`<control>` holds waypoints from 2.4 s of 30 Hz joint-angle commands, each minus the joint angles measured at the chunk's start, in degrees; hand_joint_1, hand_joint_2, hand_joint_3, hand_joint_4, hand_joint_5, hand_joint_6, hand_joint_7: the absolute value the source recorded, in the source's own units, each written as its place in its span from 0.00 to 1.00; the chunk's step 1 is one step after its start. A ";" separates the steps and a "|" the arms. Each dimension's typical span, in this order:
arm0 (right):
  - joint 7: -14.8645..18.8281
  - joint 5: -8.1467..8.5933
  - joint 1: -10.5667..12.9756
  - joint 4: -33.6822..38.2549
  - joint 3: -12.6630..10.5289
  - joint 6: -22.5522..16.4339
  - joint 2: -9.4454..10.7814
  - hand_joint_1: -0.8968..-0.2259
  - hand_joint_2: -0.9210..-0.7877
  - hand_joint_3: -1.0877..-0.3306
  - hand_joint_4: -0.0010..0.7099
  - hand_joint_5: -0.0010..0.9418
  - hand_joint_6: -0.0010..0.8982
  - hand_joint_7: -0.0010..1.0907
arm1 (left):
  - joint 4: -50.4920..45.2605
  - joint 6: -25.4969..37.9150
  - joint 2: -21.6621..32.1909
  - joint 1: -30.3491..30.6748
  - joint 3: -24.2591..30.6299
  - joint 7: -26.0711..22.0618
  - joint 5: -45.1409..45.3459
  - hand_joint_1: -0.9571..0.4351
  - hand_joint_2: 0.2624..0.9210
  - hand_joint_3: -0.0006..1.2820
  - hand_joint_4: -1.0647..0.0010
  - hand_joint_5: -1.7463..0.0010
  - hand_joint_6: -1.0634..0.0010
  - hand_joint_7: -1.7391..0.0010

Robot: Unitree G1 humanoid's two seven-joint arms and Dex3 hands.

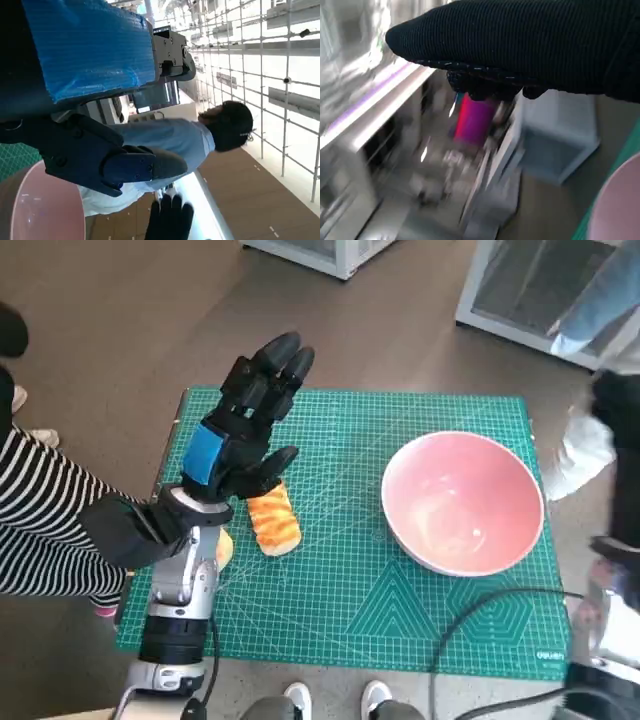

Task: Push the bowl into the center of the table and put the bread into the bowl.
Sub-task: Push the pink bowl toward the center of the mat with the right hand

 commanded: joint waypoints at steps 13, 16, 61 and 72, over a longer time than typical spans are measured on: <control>-3.39 -1.55 -3.40 26.38 -1.39 -5.03 -0.76 0.44 0.00 0.39 0.11 0.00 0.00 0.37 | 2.14 -1.87 -0.02 -1.70 0.66 -0.70 -0.44 0.21 1.00 0.28 0.95 0.93 1.00 0.74; -3.50 -1.76 -4.38 29.85 -1.07 -5.19 -0.55 0.46 0.00 0.38 0.12 0.01 0.00 0.37 | 2.17 -1.89 0.02 -1.79 0.67 -0.72 -0.43 0.21 1.00 0.28 0.95 0.93 1.00 0.74; 7.03 6.23 -18.68 43.79 -1.63 2.86 13.24 0.46 0.00 0.38 0.06 0.00 0.00 0.33 | -1.40 -0.54 2.23 1.60 1.97 -1.14 -0.42 0.21 1.00 0.26 0.92 0.95 1.00 0.72; 7.62 6.39 -21.27 44.99 -1.70 4.53 14.49 0.46 0.00 0.36 0.04 0.00 0.00 0.30 | -2.29 -0.50 2.72 2.61 2.24 -0.23 -0.17 0.20 1.00 0.26 0.90 0.95 1.00 0.72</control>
